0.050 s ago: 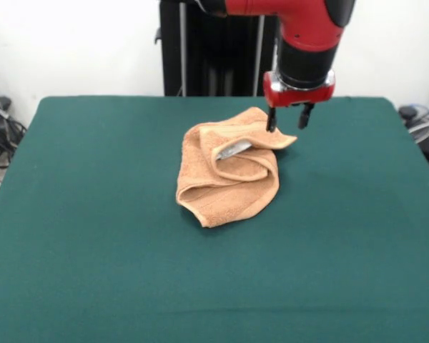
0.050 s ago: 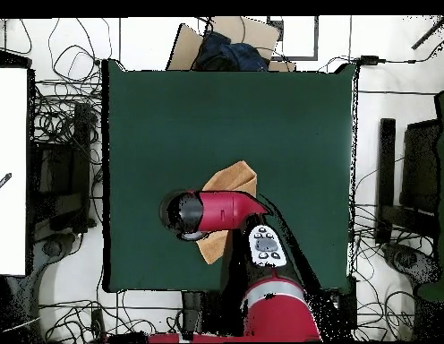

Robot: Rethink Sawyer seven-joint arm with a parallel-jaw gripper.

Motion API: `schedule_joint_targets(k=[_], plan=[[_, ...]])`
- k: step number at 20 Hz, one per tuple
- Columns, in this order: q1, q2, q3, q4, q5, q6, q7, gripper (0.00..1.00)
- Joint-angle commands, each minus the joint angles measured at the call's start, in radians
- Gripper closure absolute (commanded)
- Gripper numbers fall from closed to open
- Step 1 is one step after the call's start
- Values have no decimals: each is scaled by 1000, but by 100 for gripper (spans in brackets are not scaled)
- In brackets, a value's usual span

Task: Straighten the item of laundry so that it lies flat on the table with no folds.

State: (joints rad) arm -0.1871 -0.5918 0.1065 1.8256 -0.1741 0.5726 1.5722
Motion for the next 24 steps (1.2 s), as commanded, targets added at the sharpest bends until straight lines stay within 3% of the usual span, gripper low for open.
schedule_joint_targets(k=[1,13,17,24], plan=[[7,21,-14,-35,-43,-20,106,0],[0,26,-11,-46,-41,-11,100,0],[1,12,-13,-45,-71,-124,106,0],[-3,32,-5,-49,-69,-160,113,0]])
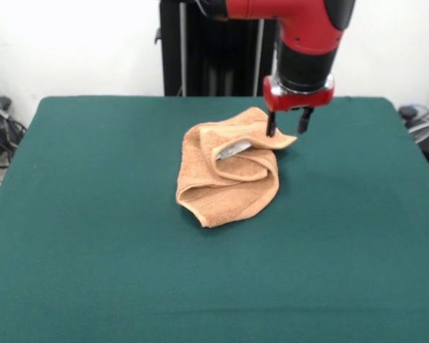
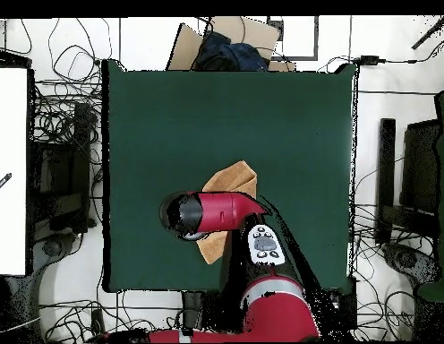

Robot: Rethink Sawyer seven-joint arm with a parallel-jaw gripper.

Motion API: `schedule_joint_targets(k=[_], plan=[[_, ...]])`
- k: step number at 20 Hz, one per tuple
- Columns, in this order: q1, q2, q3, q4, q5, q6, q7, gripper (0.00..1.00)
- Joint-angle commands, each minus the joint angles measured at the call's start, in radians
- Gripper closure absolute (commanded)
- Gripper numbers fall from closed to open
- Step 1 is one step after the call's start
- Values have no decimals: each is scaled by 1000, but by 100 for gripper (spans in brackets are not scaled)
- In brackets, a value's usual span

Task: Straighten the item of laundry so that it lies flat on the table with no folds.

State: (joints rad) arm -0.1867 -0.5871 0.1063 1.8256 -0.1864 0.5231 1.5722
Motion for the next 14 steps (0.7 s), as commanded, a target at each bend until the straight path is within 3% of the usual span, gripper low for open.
schedule_joint_targets(k=[1,14], plan=[[-3,29,-6,-50,-56,-119,114,0],[6,44,-25,-32,-35,-120,127,0]])
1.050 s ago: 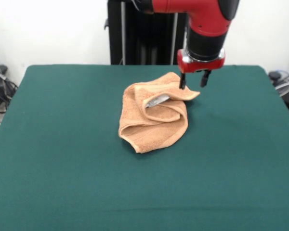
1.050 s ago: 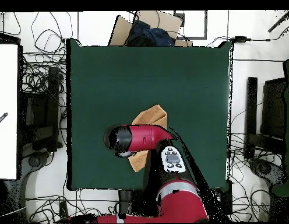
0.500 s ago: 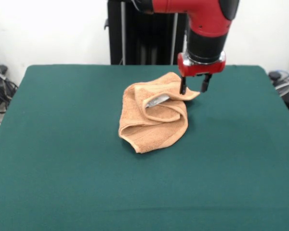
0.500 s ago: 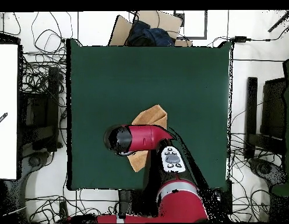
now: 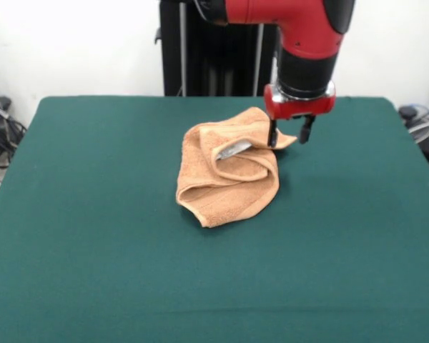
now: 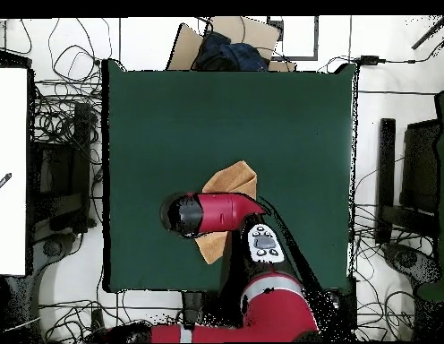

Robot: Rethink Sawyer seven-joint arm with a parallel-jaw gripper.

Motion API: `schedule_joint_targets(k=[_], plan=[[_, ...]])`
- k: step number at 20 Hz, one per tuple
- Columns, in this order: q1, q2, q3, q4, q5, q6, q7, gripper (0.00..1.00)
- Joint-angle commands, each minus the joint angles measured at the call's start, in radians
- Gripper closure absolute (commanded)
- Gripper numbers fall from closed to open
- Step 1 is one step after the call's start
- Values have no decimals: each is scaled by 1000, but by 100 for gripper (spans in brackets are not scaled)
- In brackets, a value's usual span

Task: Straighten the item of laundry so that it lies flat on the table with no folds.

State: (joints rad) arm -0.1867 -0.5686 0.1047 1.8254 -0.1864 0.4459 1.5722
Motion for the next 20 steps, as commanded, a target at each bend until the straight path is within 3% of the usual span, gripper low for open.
schedule_joint_targets(k=[1,10,17,20], plan=[[6,16,-27,-23,-32,-30,129,0],[-4,-24,-34,47,-24,-5,134,0],[11,-123,-52,220,-2,-30,193,0],[13,-114,-50,260,5,-66,212,0]])
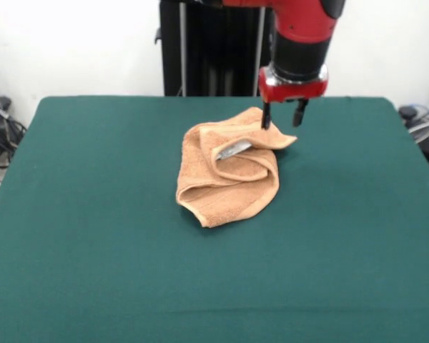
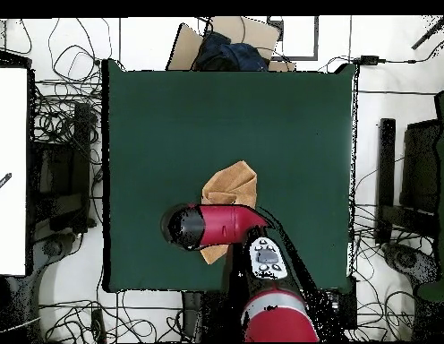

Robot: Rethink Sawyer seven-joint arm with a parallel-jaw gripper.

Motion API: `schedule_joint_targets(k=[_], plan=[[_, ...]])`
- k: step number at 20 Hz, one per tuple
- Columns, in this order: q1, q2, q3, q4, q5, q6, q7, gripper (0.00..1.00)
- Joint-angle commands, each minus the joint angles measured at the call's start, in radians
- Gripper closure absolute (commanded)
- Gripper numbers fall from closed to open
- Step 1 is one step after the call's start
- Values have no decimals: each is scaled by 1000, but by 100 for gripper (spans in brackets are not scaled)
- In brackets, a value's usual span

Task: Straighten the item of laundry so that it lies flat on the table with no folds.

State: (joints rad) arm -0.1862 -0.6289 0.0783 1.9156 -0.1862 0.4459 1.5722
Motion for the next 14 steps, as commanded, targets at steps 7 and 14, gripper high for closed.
schedule_joint_targets(k=[7,14], plan=[[9,31,-47,257,-3,-229,252,0],[8,310,-115,254,-56,-592,260,0]])
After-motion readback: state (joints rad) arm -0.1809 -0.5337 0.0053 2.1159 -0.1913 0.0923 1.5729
